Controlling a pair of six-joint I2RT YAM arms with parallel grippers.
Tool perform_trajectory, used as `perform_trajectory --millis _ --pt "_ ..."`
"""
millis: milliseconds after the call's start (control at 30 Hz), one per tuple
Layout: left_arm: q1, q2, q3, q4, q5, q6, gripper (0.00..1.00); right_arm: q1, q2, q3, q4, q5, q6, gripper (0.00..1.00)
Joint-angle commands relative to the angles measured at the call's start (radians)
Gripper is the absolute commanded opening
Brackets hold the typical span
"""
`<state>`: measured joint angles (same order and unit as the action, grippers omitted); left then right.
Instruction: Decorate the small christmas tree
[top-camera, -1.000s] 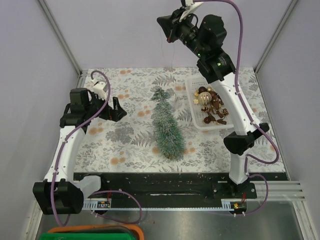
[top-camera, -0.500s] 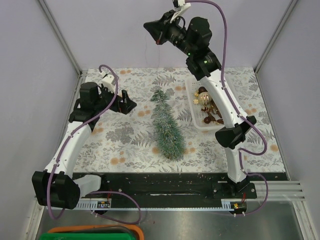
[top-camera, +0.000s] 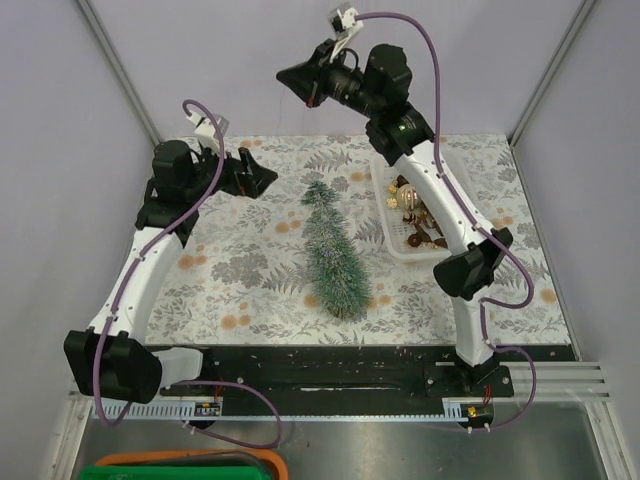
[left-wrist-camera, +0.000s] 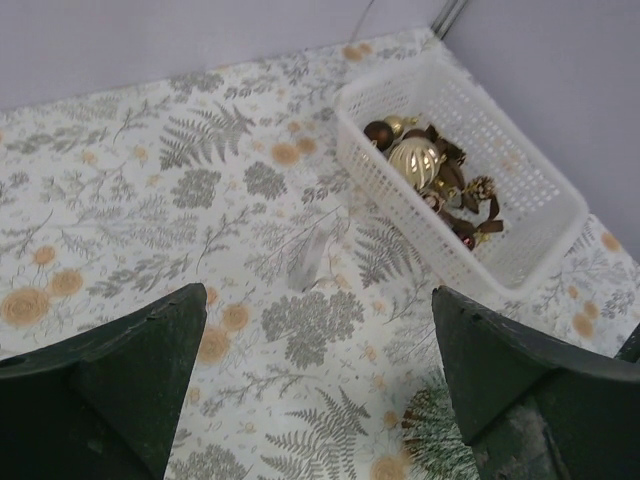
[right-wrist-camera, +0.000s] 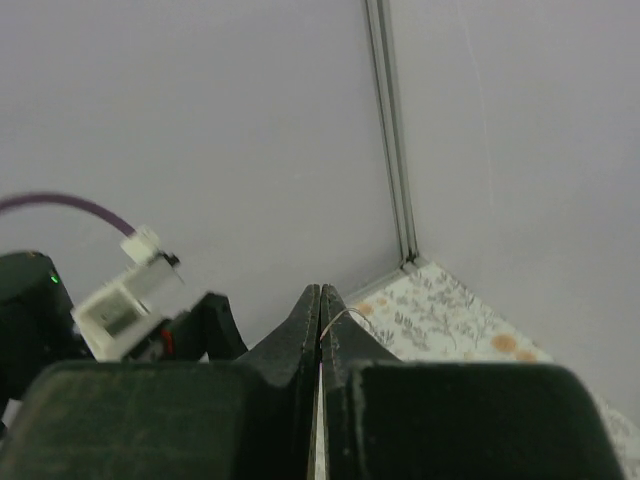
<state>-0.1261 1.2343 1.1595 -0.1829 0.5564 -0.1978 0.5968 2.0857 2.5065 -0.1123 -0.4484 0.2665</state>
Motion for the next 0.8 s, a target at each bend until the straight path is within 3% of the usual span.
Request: perform_trajectory --millis 0,300,567,767 --pt "-0.003 0.013 0.106 0.098 0.053 -0.064 0.99 0.008 -0.095 -0.119 -0.012 -0.067 -0.036 0.00" --pt "-0.006 0.044 0.036 0.283 0.136 -0.104 0.99 0.008 -0.141 -0.242 0.006 -0.116 -0.039 0.00" --pt "-0.003 0.047 0.028 0.296 0.060 -0.084 0.99 0.006 -0.148 -0.207 -0.036 -0.164 -0.032 0.00" --pt "0.000 0.051 0.049 0.312 0.085 -0.124 0.99 0.009 -0.180 -0.238 -0.047 -0.168 -0.036 0.00"
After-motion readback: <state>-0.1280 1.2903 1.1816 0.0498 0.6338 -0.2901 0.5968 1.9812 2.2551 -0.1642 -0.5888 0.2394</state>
